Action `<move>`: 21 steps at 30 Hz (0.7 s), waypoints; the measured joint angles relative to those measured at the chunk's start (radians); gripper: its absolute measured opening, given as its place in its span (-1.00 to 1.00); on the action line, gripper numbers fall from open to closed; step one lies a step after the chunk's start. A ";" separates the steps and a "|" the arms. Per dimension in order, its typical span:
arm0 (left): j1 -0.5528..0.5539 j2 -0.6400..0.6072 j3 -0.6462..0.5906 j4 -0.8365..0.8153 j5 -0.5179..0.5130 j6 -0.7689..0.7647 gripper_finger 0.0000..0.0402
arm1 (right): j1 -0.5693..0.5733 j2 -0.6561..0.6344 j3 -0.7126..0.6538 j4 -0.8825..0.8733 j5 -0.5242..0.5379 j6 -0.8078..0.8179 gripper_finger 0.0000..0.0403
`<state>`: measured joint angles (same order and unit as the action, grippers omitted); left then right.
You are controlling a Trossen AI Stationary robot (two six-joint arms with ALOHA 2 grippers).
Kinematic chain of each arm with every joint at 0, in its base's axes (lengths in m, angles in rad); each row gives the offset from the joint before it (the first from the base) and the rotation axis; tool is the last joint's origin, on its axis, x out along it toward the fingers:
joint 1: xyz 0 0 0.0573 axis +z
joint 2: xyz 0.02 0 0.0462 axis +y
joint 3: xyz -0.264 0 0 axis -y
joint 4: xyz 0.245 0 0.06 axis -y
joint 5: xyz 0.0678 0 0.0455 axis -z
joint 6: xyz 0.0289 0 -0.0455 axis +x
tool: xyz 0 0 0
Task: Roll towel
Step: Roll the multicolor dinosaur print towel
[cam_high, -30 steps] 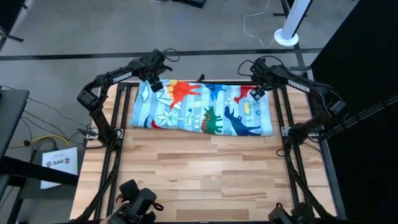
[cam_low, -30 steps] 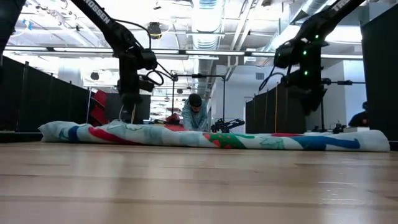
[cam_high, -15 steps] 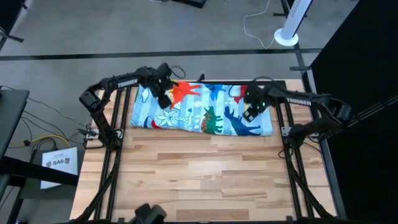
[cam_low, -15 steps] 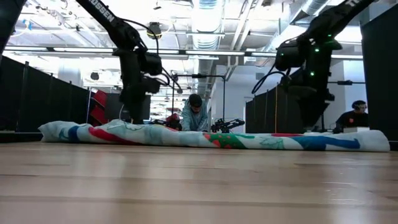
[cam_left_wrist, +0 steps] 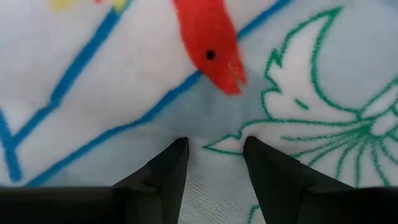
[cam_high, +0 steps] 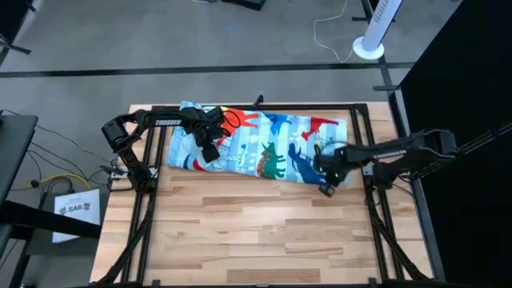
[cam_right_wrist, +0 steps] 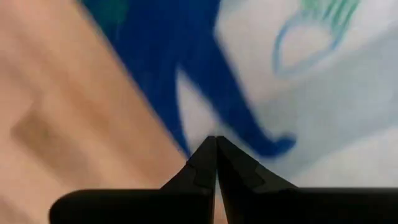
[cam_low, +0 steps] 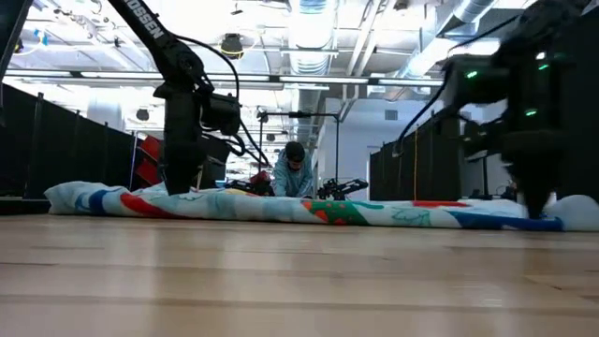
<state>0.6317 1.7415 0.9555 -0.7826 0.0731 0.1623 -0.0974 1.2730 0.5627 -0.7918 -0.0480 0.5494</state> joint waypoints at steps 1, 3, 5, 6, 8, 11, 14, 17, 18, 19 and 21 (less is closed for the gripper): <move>0.000 0.000 0.000 0.001 -0.001 -0.004 -0.25 | 0.036 -0.016 -0.001 -0.015 -0.003 0.041 -1.00; -0.001 0.001 -0.002 0.005 -0.005 -0.013 -0.25 | 0.097 -0.056 0.000 -0.049 -0.004 0.127 -1.00; -0.001 0.001 -0.002 0.009 -0.005 -0.016 -0.25 | 0.151 -0.101 0.000 -0.101 -0.004 0.220 -1.00; -0.001 0.001 -0.003 0.013 -0.005 -0.016 -0.25 | 0.171 -0.128 0.000 -0.128 -0.005 0.267 -1.00; -0.001 0.001 -0.004 0.016 -0.006 -0.016 -0.25 | 0.205 -0.191 0.000 -0.169 -0.009 0.348 -1.00; -0.002 0.002 -0.004 0.012 -0.006 -0.018 -0.25 | 0.220 -0.287 0.000 -0.181 0.016 0.436 -1.00; -0.004 0.002 -0.004 0.015 -0.010 -0.022 -0.25 | 0.196 -0.360 -0.003 -0.181 0.132 0.515 -1.00; -0.004 0.002 -0.005 0.021 -0.009 -0.020 -0.25 | 0.168 -0.370 -0.071 -0.159 0.186 0.550 -1.00; -0.004 0.002 -0.005 0.023 -0.009 -0.020 -0.25 | 0.158 -0.362 -0.096 -0.134 0.184 0.553 -1.00; -0.004 0.002 -0.005 0.023 -0.010 -0.021 -0.25 | 0.149 -0.350 -0.121 -0.103 0.163 0.559 -1.00; -0.004 0.002 -0.005 0.021 -0.010 -0.031 -0.25 | 0.144 -0.328 -0.152 -0.094 0.087 0.580 -1.00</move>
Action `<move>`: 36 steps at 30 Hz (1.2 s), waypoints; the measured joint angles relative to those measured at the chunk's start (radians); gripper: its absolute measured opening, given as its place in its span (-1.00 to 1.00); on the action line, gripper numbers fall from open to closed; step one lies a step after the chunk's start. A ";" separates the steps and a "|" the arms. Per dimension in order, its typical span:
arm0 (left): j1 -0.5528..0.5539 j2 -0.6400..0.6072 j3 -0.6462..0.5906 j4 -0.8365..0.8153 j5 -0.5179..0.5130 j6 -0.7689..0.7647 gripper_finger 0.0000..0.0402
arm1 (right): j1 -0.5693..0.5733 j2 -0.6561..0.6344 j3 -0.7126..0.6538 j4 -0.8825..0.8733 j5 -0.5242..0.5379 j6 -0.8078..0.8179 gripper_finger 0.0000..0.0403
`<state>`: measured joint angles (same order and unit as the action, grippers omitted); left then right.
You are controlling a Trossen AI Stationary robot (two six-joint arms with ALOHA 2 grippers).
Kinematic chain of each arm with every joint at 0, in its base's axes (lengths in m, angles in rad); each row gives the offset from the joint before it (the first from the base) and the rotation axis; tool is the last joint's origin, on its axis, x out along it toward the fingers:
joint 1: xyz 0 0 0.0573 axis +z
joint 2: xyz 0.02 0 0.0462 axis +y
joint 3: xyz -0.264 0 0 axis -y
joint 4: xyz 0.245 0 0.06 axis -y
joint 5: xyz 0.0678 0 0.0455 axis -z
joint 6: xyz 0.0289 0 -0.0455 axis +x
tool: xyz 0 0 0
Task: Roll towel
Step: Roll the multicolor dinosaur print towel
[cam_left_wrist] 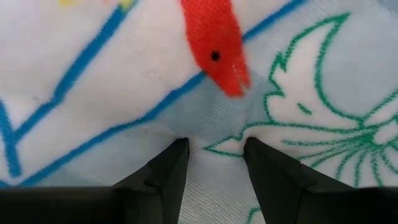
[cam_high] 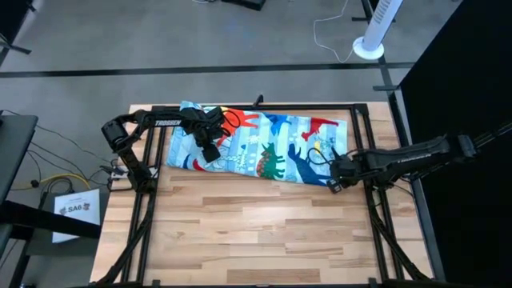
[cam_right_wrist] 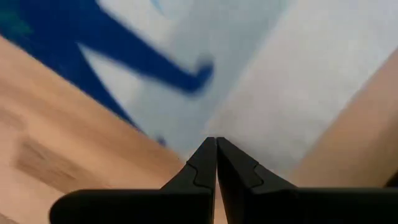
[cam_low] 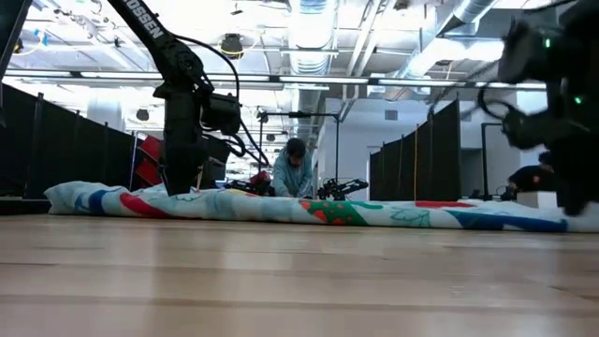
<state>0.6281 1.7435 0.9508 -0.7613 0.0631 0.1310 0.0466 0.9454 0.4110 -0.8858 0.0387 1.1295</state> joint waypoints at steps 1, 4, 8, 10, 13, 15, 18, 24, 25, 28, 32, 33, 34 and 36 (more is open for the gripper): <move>0.000 0.000 0.000 -0.004 0.000 -0.008 -0.25 | 0.006 0.013 -0.006 -0.006 -0.046 0.006 -1.00; 0.000 0.000 0.000 -0.008 0.000 -0.034 -0.25 | 0.052 0.018 0.008 -0.032 -0.148 -0.009 -1.00; 0.000 0.000 0.000 -0.009 0.000 -0.047 -0.25 | 0.084 -0.006 0.045 -0.034 -0.163 0.012 -1.00; 0.000 0.000 0.000 -0.009 0.000 -0.048 -0.25 | 0.076 -0.017 0.079 -0.038 -0.071 0.021 -1.00; 0.000 0.000 0.000 -0.009 0.001 -0.045 -0.25 | 0.043 -0.016 0.106 -0.053 0.099 -0.022 -1.00; 0.000 0.000 0.000 -0.008 0.000 -0.034 -0.25 | 0.003 0.006 0.100 -0.049 0.175 -0.081 -1.00; 0.002 0.000 0.000 -0.009 0.001 -0.023 -0.25 | -0.055 0.066 0.052 -0.015 0.182 -0.189 -1.00; -0.003 -0.001 0.001 -0.037 0.006 0.062 -0.25 | -0.027 0.186 0.038 0.057 0.023 -0.365 -1.00; -0.004 -0.001 0.001 -0.043 0.007 0.069 -0.25 | -0.009 0.198 0.050 0.038 -0.010 -0.388 -1.00; -0.005 -0.001 0.001 -0.050 0.010 0.087 -0.25 | 0.025 0.208 0.105 -0.108 -0.055 -0.452 -1.00; -0.005 -0.011 0.013 -0.099 0.011 0.110 -0.25 | 0.009 0.194 0.231 -0.197 0.031 -0.480 -1.00; -0.005 -0.019 0.023 -0.116 0.011 0.112 -0.25 | -0.002 0.189 0.260 -0.195 0.065 -0.491 -1.00; -0.005 -0.033 0.028 -0.126 0.005 0.117 -0.25 | -0.016 0.186 0.285 -0.161 0.095 -0.507 -1.00; -0.006 -0.060 0.041 -0.161 -0.041 0.119 -0.25 | -0.045 0.184 0.308 0.007 0.133 -0.551 -1.00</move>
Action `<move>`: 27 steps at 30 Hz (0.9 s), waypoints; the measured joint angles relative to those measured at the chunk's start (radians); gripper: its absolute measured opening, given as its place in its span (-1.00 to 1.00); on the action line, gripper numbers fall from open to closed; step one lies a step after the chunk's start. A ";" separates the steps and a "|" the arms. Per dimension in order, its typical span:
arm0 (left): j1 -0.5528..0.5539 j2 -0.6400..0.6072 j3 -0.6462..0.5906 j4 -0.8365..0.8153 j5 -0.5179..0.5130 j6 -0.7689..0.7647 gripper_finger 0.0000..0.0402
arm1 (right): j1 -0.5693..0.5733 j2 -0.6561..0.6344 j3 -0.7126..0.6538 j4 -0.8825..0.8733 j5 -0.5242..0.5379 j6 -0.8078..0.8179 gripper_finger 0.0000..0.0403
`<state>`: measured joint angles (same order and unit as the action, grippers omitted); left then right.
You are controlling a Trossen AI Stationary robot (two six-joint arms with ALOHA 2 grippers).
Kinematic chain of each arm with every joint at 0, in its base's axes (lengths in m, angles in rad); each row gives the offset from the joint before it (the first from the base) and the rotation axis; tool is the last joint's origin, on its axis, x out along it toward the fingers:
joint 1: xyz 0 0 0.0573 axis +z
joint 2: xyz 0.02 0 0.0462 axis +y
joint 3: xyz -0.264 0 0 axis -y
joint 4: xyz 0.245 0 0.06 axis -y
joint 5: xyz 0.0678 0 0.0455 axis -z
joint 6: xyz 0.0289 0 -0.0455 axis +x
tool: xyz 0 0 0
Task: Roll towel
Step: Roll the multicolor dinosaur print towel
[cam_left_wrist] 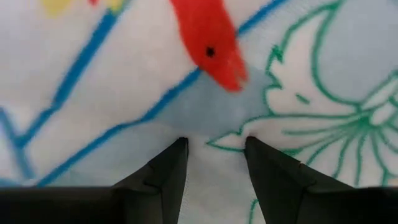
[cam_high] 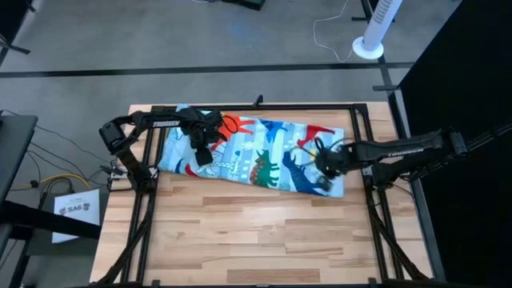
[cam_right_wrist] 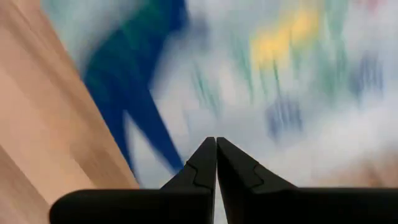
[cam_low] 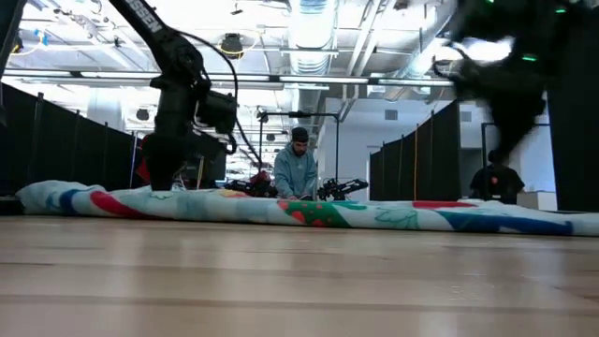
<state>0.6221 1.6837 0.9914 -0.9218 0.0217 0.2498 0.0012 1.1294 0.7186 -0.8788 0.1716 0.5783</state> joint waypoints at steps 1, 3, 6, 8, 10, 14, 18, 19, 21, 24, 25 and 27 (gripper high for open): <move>0.000 -0.014 0.008 0.002 -0.037 -0.003 -0.25 | -0.018 0.003 -0.003 0.098 0.006 -0.029 -1.00; 0.012 -0.042 0.013 0.017 -0.095 -0.018 -0.25 | -0.054 0.037 -0.025 0.302 0.007 -0.087 -1.00; 0.036 -0.050 0.012 -0.003 -0.117 -0.077 -0.25 | -0.107 0.158 -0.045 0.476 0.007 -0.155 -1.00; 0.054 -0.052 0.011 -0.020 -0.118 -0.128 -0.25 | -0.133 0.261 -0.046 0.535 0.005 -0.195 -1.00; 0.068 -0.054 -0.007 -0.035 -0.118 -0.171 -0.25 | -0.146 0.353 -0.046 0.567 -0.039 -0.230 -1.00; 0.089 -0.054 -0.074 -0.106 -0.117 -0.223 -0.25 | -0.135 0.452 -0.034 0.509 -0.086 -0.243 -1.00; 0.090 -0.058 -0.167 -0.123 -0.073 -0.276 -0.25 | -0.137 0.425 -0.031 0.371 -0.087 -0.270 -1.00; 0.090 -0.059 -0.188 -0.126 -0.048 -0.287 -0.25 | -0.148 0.404 -0.034 0.329 -0.090 -0.281 -1.00; 0.090 -0.061 -0.215 -0.119 -0.016 -0.313 -0.25 | -0.181 0.343 -0.044 0.238 -0.099 -0.292 -1.00; 0.086 -0.068 -0.232 -0.169 -0.009 -0.329 -0.25 | -0.239 0.241 -0.056 0.146 -0.090 -0.284 -1.00; 0.086 -0.077 -0.229 -0.186 -0.008 -0.331 -0.25 | -0.257 0.208 -0.052 0.151 -0.089 -0.283 -1.00; 0.085 -0.098 -0.190 -0.221 -0.005 -0.340 -0.25 | -0.292 0.149 -0.029 0.176 -0.088 -0.286 -1.00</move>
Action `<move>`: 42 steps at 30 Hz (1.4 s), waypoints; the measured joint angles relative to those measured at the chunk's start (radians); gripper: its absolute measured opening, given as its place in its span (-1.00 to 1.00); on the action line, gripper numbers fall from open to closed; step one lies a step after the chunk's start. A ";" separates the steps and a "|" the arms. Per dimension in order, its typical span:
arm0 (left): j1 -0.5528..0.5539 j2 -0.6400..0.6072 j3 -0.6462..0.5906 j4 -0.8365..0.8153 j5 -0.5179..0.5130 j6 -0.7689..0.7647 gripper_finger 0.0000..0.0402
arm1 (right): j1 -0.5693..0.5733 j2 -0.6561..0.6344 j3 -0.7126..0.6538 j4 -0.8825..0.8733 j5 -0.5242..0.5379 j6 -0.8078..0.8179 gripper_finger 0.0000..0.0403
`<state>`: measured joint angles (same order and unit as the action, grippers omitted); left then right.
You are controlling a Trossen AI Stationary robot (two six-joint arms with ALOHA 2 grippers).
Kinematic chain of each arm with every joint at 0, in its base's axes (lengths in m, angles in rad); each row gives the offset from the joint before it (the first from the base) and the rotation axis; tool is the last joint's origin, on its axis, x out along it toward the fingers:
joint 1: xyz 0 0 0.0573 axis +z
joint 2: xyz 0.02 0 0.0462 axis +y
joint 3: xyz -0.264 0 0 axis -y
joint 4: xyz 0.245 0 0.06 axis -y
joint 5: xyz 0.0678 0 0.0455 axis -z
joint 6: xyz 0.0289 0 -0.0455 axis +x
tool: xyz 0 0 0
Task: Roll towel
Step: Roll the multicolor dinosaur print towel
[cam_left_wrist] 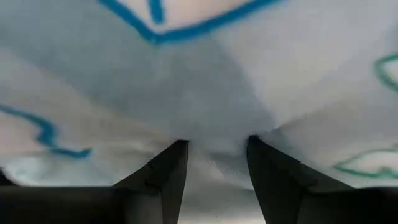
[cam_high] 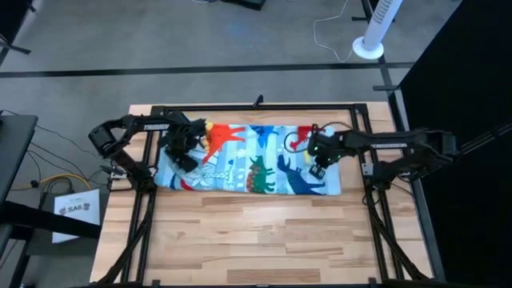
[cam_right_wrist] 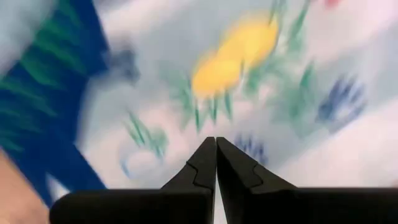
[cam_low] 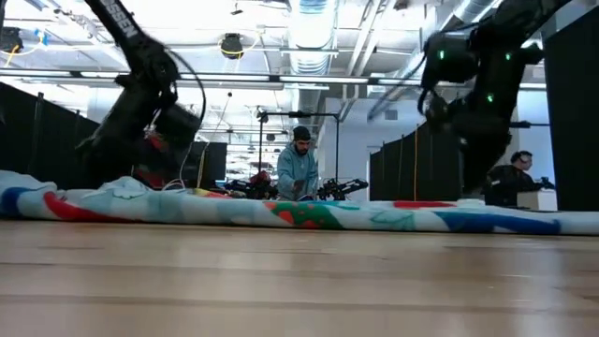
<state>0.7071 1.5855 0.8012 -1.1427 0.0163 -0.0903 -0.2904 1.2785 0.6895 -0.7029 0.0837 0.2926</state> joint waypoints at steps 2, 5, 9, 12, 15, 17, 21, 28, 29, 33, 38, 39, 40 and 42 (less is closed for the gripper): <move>0.000 -0.036 0.047 -0.003 0.005 -0.005 -0.25 | -0.023 -0.033 0.006 -0.005 0.001 -0.015 -1.00; 0.000 -0.090 0.111 0.040 -0.018 -0.015 -0.25 | -0.034 -0.053 0.021 0.113 0.000 -0.054 -1.00; 0.019 -0.123 0.141 0.158 -0.156 -0.045 -0.25 | -0.031 0.028 0.020 0.267 -0.005 -0.126 -1.00; 0.059 -0.090 0.140 0.173 -0.175 -0.064 -0.25 | -0.031 0.129 0.021 0.392 -0.042 -0.180 -1.00; 0.090 -0.043 0.136 0.151 -0.180 -0.076 -0.25 | -0.027 0.230 0.021 0.434 -0.100 -0.195 -1.00; 0.099 -0.018 0.122 0.147 -0.183 -0.081 -0.25 | -0.016 0.277 0.021 0.414 -0.105 -0.198 -1.00; 0.104 0.013 0.083 0.131 -0.182 -0.083 -0.25 | -0.005 0.328 0.031 0.326 -0.105 -0.229 -1.00; 0.103 0.011 0.060 0.123 -0.123 -0.046 -0.25 | -0.019 0.284 0.014 0.147 -0.114 -0.273 -1.00; 0.103 0.005 0.060 0.124 -0.124 -0.044 -0.25 | -0.023 0.264 0.009 0.119 -0.113 -0.276 -1.00; 0.106 -0.019 0.060 0.120 -0.137 -0.040 -0.25 | -0.046 0.152 -0.006 0.028 -0.085 -0.291 -1.00; 0.107 -0.071 0.075 0.134 -0.145 -0.052 -0.25 | -0.060 0.004 0.000 0.109 -0.081 -0.293 -1.00; 0.106 -0.084 0.086 0.146 -0.145 -0.056 -0.25 | -0.060 -0.012 -0.001 0.135 -0.081 -0.294 -1.00; 0.104 -0.098 0.096 0.168 -0.144 -0.057 -0.25 | -0.059 -0.023 -0.001 0.169 -0.081 -0.293 -1.00; 0.095 -0.133 0.106 0.265 -0.145 -0.052 -0.25 | -0.062 -0.028 0.000 0.231 -0.081 -0.288 -1.00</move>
<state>0.8017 1.4524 0.9071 -0.8775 -0.1282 -0.1422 -0.3525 1.2501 0.6897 -0.4716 0.0025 0.0050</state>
